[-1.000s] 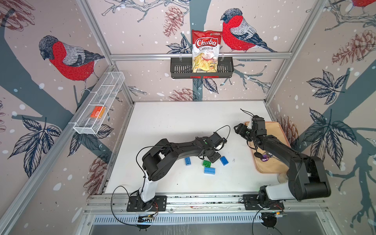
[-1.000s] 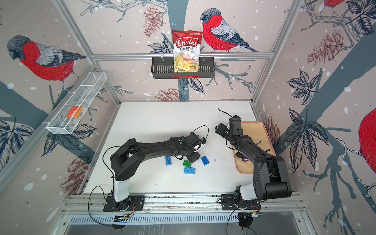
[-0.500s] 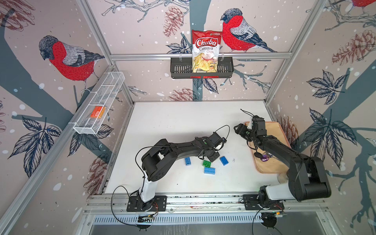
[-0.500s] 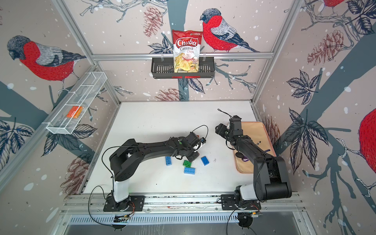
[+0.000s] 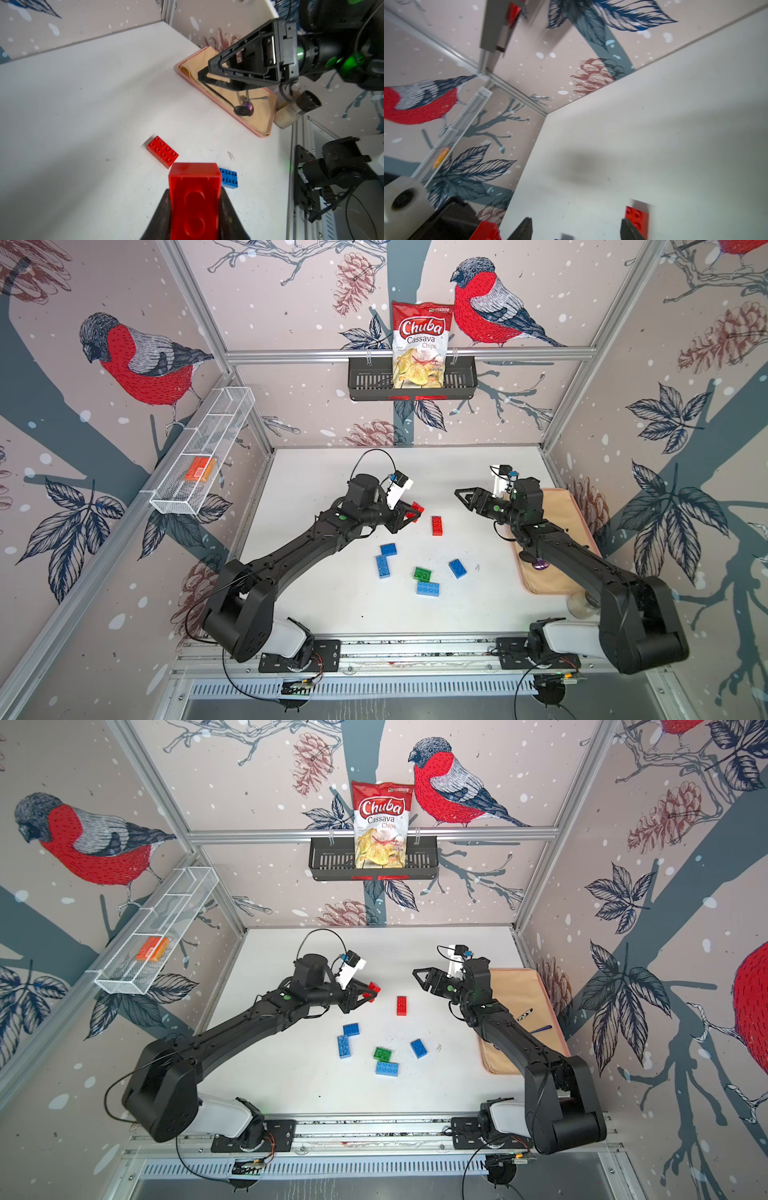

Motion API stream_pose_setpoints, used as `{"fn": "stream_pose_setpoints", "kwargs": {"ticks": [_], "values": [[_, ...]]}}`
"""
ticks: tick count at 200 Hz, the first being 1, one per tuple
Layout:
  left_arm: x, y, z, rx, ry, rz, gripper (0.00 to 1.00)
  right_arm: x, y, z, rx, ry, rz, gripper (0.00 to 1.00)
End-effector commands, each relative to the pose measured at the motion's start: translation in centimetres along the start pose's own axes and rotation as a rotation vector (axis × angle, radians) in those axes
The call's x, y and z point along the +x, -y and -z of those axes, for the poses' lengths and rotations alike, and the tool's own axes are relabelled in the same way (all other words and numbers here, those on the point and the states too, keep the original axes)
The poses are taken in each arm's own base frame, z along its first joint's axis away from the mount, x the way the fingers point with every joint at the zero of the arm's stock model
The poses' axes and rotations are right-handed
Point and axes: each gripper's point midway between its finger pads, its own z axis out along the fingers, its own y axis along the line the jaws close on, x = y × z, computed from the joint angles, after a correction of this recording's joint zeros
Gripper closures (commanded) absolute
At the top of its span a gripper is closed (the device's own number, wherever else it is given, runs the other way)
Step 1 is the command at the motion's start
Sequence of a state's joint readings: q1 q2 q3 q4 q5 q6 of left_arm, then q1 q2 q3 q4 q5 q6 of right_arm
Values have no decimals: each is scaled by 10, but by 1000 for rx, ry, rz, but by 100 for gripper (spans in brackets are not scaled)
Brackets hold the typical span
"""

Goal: Assemble a rectangle with lego
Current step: Adjust the lego brick at the center of the board.

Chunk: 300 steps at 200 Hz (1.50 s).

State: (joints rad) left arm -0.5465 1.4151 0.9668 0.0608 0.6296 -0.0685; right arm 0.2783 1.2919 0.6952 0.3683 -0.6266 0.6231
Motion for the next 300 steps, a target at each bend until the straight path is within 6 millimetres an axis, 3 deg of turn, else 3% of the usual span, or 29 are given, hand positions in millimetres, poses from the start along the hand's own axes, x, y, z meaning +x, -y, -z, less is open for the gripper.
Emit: {"fn": "stream_pose_setpoints", "kwargs": {"ticks": [1, 7, 27, 65, 121, 212, 300], "values": [[-29, 32, 15, 211, 105, -25, 90, -7, -57, 6, -222, 52, 152, 29], [-32, 37, 17, 249, 115, -21, 90, -10, -75, 13, -269, 83, 191, 29], [-38, 51, 21, 365, 148, 6, 89, -6, -108, 17, -372, 110, 261, 28], [-50, 72, 34, 519, 241, 50, 89, 4, -142, 16, -520, 93, 293, 28], [-49, 86, 44, 642, 271, 115, 89, 15, -158, 3, -625, 26, 267, 30], [-38, 62, 24, 466, 207, 81, 93, 32, -166, -9, -588, -26, 307, 34], [-33, 59, 19, 468, 190, 90, 93, 38, -163, -12, -558, -37, 312, 46]]}}
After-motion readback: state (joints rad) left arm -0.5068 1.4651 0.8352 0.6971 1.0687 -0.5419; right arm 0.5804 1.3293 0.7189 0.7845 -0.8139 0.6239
